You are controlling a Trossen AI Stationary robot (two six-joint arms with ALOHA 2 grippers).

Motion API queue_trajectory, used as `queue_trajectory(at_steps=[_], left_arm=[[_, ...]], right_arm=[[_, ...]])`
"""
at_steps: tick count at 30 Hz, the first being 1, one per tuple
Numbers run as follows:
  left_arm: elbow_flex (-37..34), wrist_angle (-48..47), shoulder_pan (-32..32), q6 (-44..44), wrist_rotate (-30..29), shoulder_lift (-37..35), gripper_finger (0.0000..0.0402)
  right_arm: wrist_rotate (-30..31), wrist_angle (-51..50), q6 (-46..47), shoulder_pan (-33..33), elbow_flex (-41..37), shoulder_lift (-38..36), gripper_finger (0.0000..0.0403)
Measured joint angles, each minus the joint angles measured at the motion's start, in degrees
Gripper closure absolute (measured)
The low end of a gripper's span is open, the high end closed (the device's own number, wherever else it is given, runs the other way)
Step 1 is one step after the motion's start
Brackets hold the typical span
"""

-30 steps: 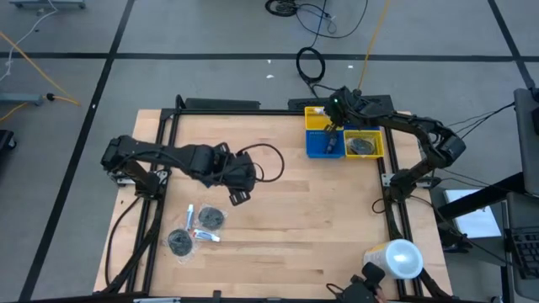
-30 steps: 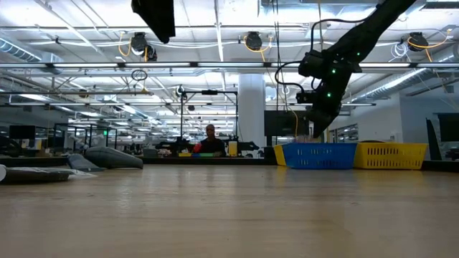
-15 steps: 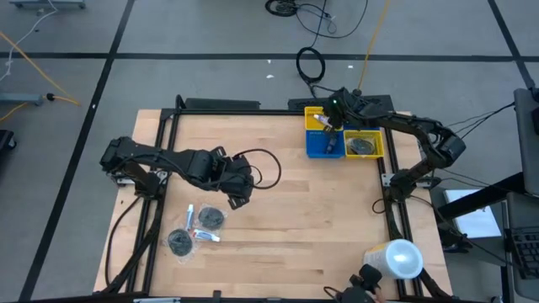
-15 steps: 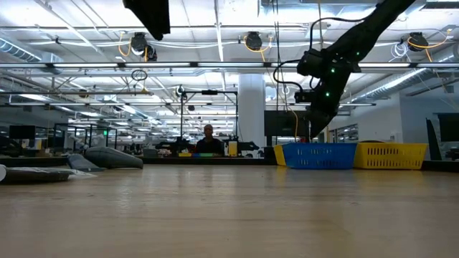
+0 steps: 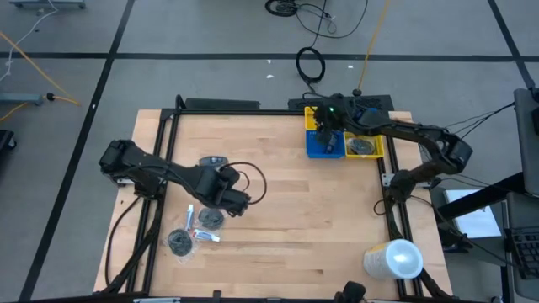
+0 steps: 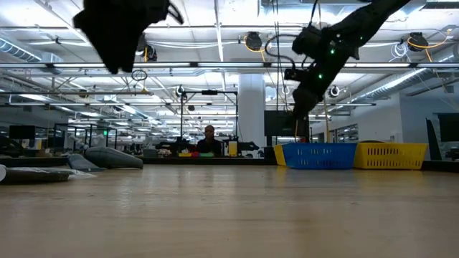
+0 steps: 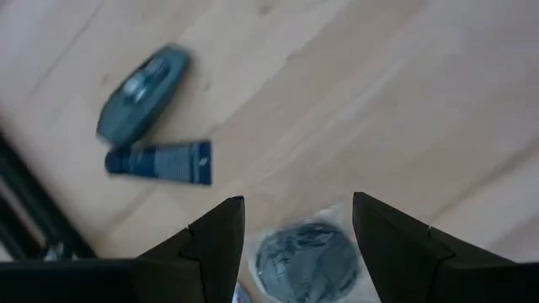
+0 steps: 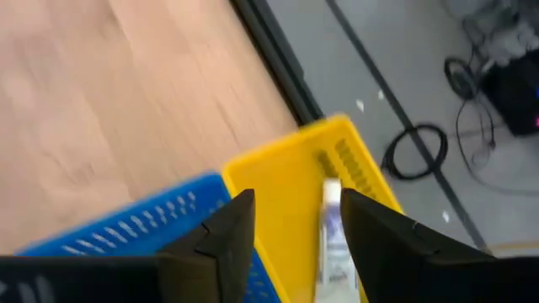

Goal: Pick & Place Travel size toiletries
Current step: Put the top white toothpaste into the top yellow basket

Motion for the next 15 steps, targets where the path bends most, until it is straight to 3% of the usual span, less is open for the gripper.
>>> queue_trajectory(at_steps=[8, 15], left_arm=[[-9.18, -0.54, -2.95, -16.71, 7.42, 0.00, 0.0183], [-16.54, -1.47, -3.50, -25.31, 14.30, -0.01, 0.0183]], right_arm=[[-0.02, 0.15, 2.12, 4.83, 0.00, -3.47, 0.0231], [-0.03, -0.09, 2.56, 8.57, -0.24, -3.36, 0.0227]])
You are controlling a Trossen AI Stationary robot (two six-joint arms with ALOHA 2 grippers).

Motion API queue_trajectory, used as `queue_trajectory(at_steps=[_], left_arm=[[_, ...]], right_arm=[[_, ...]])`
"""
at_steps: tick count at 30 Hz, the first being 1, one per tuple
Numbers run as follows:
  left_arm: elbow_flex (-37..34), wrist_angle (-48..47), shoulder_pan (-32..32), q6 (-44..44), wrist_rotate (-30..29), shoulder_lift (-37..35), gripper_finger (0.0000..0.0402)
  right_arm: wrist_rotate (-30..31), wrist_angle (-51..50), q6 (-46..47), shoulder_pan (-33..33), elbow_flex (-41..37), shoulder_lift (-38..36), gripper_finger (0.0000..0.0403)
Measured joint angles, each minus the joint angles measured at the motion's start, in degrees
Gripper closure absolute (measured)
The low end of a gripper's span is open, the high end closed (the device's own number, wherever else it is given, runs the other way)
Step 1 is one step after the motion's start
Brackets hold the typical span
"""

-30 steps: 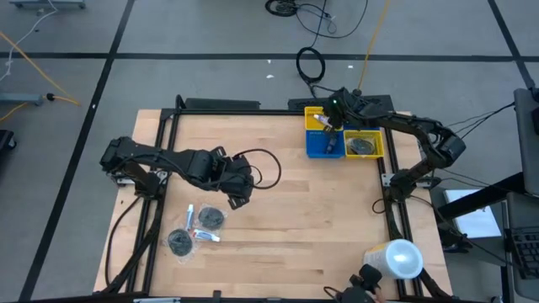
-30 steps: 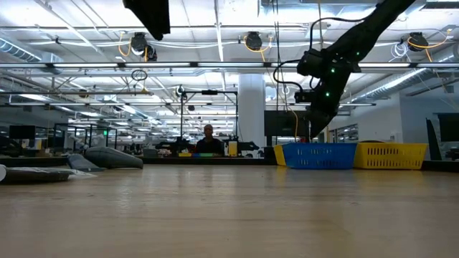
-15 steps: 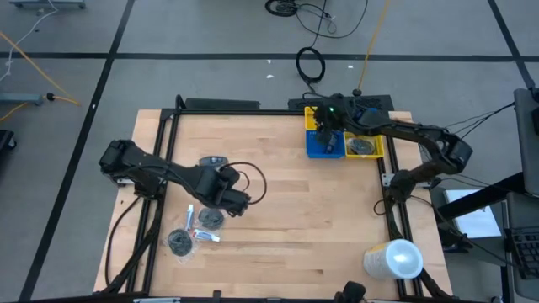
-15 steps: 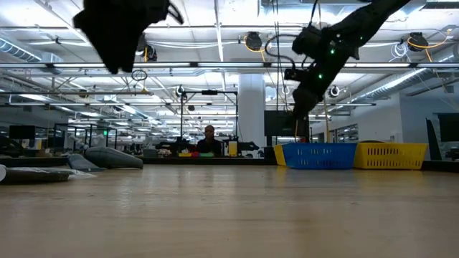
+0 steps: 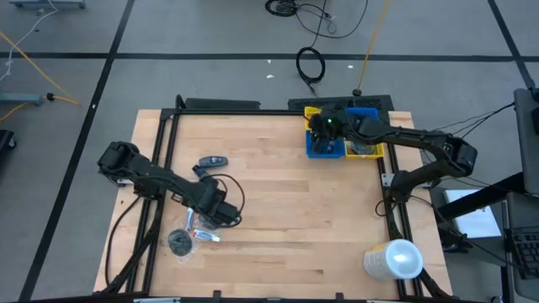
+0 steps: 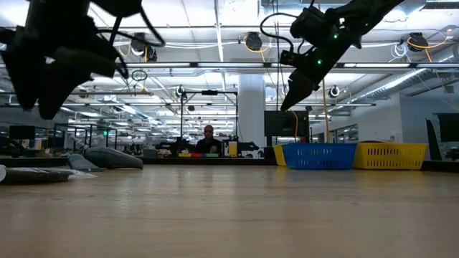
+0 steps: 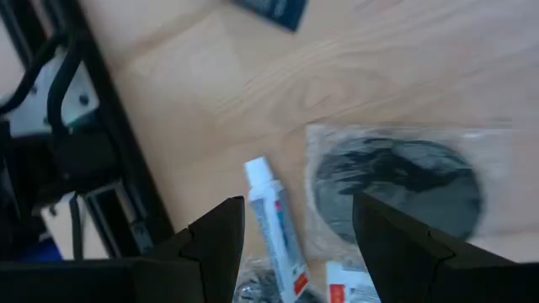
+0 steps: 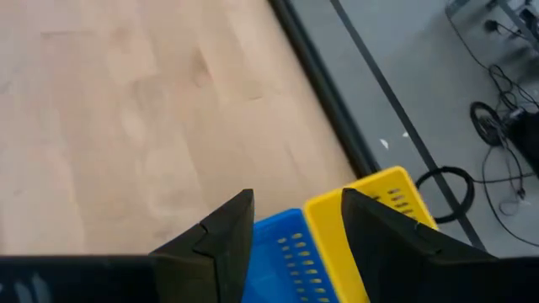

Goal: Pick & Place Travel size toiletries
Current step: Put the top white toothpaste into the top yellow basket

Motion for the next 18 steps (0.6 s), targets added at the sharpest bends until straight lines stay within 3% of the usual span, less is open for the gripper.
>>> queue_trajectory(at_steps=[10, 18], left_arm=[[-5.79, 1.65, -0.02, -0.80, 1.96, -0.43, 0.0183], [-15.32, 11.68, -0.52, -4.74, 2.12, -9.54, 0.0183]], right_arm=[[0.07, 1.75, -0.11, 2.38, -2.64, 0.02, 0.0232], [0.18, 3.04, -0.13, 2.36, -3.89, 0.02, 0.0231]])
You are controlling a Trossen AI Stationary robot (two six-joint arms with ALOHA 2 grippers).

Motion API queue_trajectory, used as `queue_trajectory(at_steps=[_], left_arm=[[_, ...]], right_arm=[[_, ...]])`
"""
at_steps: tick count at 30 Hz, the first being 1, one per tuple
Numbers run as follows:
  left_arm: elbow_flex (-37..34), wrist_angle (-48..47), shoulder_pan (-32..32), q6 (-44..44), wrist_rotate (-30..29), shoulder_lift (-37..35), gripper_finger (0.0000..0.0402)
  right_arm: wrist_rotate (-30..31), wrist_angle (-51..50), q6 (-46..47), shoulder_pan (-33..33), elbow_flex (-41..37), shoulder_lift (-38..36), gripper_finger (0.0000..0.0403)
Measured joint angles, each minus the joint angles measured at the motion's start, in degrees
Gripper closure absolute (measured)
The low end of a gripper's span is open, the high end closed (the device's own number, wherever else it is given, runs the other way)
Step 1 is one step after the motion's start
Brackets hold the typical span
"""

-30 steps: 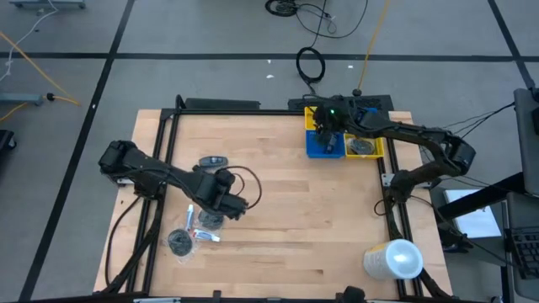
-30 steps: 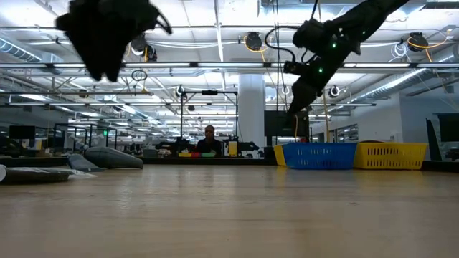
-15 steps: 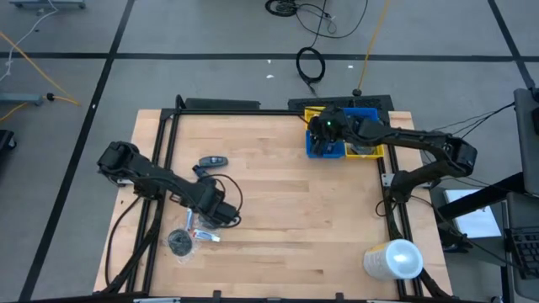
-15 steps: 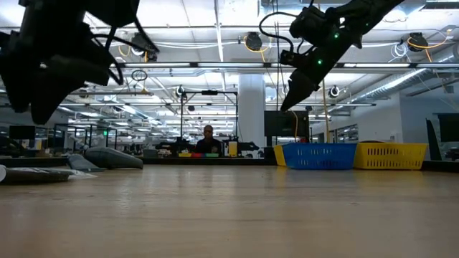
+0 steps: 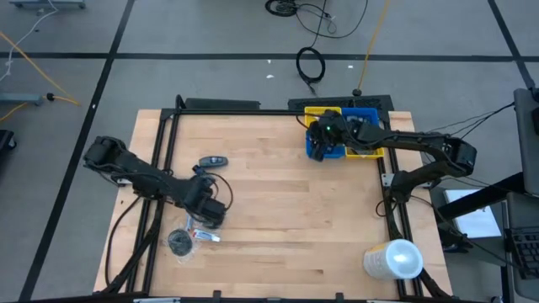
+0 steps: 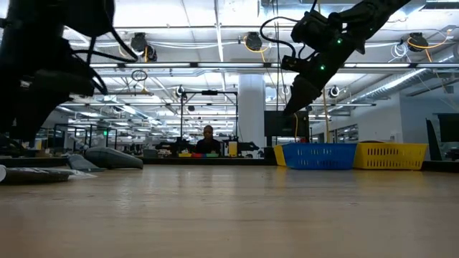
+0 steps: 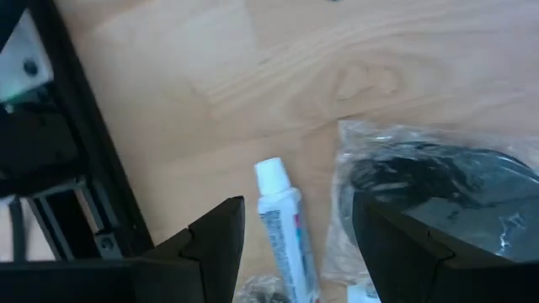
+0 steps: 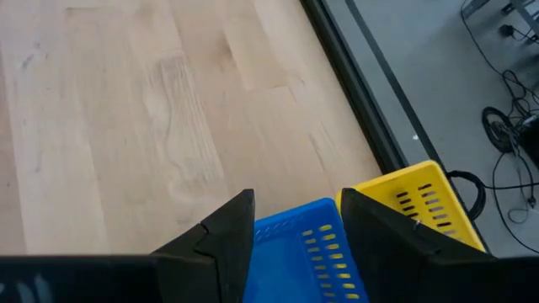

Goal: Pick & Place Travel size toiletries
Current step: Put the top white toothpaste into the top yellow basket

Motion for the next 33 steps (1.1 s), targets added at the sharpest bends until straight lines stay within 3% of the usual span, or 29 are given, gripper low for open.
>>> queue_trajectory(at_steps=[9, 16, 33], left_arm=[[-9.09, 8.94, -1.84, -9.69, 0.22, -7.81, 0.0183], [-14.14, 15.08, -1.99, -10.70, 1.84, -8.20, 0.0183], [-15.19, 14.95, -1.97, -12.05, 0.85, -8.18, 0.0183]], right_arm=[[0.00, -0.02, 0.00, 0.00, -0.07, 0.00, 0.0231], [-0.02, -0.01, 0.11, 0.00, -0.07, 0.00, 0.0232], [-0.02, -0.03, 0.63, 0.00, -0.05, 0.00, 0.0232]])
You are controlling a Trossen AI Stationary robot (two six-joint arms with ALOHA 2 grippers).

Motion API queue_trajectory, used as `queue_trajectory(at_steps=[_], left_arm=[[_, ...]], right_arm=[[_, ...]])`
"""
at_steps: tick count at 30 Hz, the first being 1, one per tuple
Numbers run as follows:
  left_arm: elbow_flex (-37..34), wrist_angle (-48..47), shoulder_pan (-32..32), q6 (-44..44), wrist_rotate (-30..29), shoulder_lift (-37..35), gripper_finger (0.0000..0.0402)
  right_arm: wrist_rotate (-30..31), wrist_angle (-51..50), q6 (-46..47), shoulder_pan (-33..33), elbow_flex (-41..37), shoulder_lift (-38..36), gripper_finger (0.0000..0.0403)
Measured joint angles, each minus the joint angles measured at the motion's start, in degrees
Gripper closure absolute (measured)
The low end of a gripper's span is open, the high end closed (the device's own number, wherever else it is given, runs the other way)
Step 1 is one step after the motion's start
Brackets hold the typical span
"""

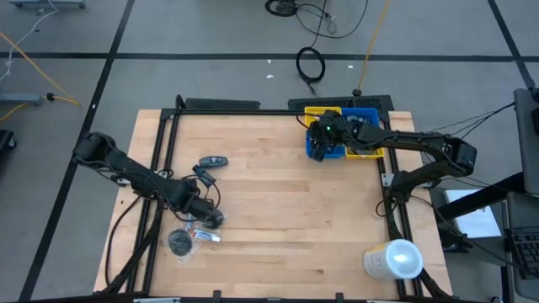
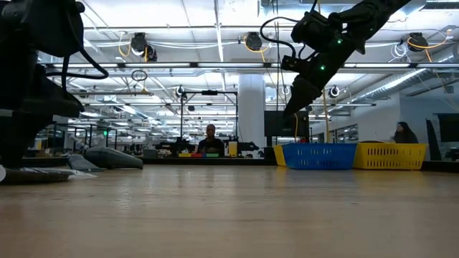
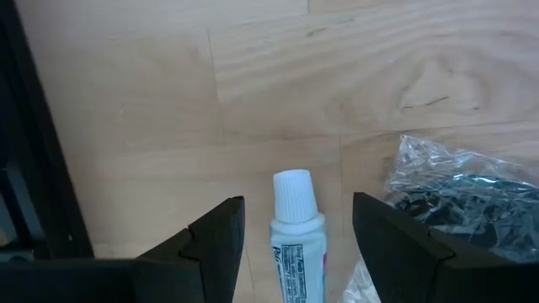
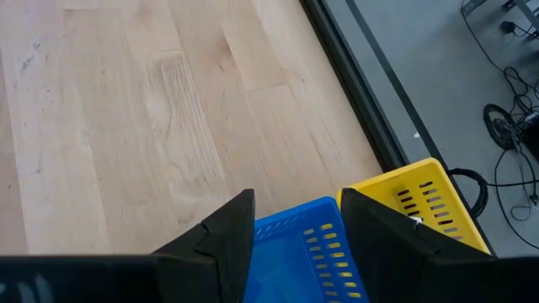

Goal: Pick & Place Travel size toiletries
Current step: Put the top white toothpaste into the top yellow basket

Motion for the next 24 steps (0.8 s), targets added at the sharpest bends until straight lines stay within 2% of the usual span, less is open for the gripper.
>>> queue_trajectory(at_steps=[8, 15, 20, 24], left_arm=[[-0.23, 0.42, 0.00, -0.48, -1.07, 0.00, 0.0183], [-4.85, 7.96, -0.04, -1.15, -1.07, -0.17, 0.0183], [-5.01, 7.98, -0.02, -0.83, -1.02, -0.15, 0.0183], [-5.05, 8.15, -0.01, -0.79, -0.90, -0.28, 0.0204]], right_arm=[[-0.02, 0.00, 0.00, 0.00, 0.00, 0.00, 0.0232], [-0.02, -0.02, 0.00, 0.00, 0.00, 0.00, 0.0232], [-0.04, -0.02, 0.02, 0.00, 0.00, 0.00, 0.0232], [-0.02, 0.00, 0.04, -0.01, 0.00, 0.00, 0.0232]])
